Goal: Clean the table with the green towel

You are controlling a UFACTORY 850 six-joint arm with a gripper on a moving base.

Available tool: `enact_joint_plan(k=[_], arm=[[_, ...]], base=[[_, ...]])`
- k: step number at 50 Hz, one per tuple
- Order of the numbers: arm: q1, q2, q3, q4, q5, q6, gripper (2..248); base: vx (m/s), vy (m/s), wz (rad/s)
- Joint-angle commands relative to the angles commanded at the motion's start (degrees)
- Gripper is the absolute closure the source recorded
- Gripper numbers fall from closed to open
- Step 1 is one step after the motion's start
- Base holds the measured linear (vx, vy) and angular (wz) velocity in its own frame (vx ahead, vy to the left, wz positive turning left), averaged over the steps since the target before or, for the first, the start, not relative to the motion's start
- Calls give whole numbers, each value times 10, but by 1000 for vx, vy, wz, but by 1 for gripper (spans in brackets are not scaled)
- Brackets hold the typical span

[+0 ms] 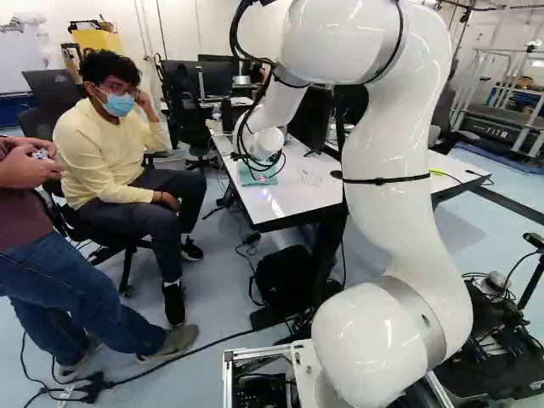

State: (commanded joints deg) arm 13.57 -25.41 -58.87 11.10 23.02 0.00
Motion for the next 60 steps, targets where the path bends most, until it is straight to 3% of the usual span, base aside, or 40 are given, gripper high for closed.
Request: enact_joint_plan(k=[18, 42, 60], arm=[[10, 68, 59, -16, 8, 0, 3], [11, 137, 136, -146, 53, 0, 3], [11, 188, 193, -159, -24, 0, 3]], base=[[0, 0, 0], [0, 0, 0], [0, 0, 0]])
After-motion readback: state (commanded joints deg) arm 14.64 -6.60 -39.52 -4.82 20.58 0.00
